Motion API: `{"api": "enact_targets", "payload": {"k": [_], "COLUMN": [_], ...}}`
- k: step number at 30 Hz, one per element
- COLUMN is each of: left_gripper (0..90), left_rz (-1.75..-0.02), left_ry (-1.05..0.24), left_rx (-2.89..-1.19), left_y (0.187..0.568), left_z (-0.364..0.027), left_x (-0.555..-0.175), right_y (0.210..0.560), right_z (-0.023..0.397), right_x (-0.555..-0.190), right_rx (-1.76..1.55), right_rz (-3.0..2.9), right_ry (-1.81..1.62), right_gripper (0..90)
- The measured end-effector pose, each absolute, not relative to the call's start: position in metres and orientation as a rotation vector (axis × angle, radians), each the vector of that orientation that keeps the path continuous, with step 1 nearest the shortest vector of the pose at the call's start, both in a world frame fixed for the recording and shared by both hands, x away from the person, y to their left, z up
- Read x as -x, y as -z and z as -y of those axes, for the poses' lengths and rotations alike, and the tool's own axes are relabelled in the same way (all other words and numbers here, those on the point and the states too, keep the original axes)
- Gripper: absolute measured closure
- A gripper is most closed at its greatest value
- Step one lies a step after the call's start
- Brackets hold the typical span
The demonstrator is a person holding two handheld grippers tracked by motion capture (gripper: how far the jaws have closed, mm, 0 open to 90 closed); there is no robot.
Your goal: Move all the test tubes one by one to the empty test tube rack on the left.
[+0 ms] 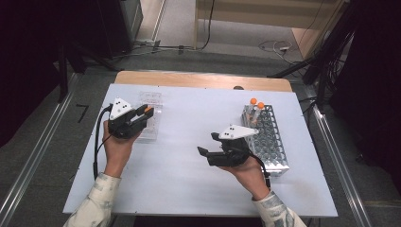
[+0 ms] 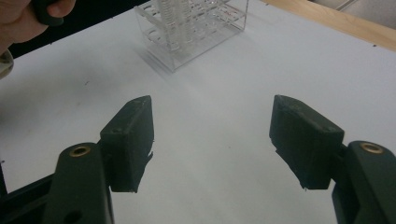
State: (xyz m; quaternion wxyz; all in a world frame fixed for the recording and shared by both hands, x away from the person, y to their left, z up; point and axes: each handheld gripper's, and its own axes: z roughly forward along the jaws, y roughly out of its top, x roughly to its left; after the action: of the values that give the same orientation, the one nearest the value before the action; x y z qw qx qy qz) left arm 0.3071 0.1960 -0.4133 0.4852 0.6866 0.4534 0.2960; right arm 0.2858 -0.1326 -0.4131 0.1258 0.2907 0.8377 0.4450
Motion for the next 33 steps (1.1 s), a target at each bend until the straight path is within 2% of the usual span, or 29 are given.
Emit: {"api": "enact_targets", "payload": {"k": [14, 20, 33], "left_gripper": [69.5, 62.8, 57.1], "left_rz": [-1.124, -1.117, -1.122], "left_ry": [-0.717, -0.711, -0.705], "left_rx": [-1.683, -1.668, -1.645], "left_y": [0.419, 0.4169, 0.4139], "left_z": [-0.1948, -0.196, -0.1987], "left_x": [-0.3086, -0.3069, -0.3042], "right_y": [0.413, 0.4133, 0.4131], "right_z": [0.1324, 0.1322, 0.1344], "right_x": [-0.2855, -0.2857, -0.2862], "right_rx": [-0.843, -0.845, -0.853], "right_rz": [-2.44, -2.441, -2.434], "right_ry": [-1.294, -1.291, -1.292], "right_gripper": [29.2, 29.2, 29.2]}}
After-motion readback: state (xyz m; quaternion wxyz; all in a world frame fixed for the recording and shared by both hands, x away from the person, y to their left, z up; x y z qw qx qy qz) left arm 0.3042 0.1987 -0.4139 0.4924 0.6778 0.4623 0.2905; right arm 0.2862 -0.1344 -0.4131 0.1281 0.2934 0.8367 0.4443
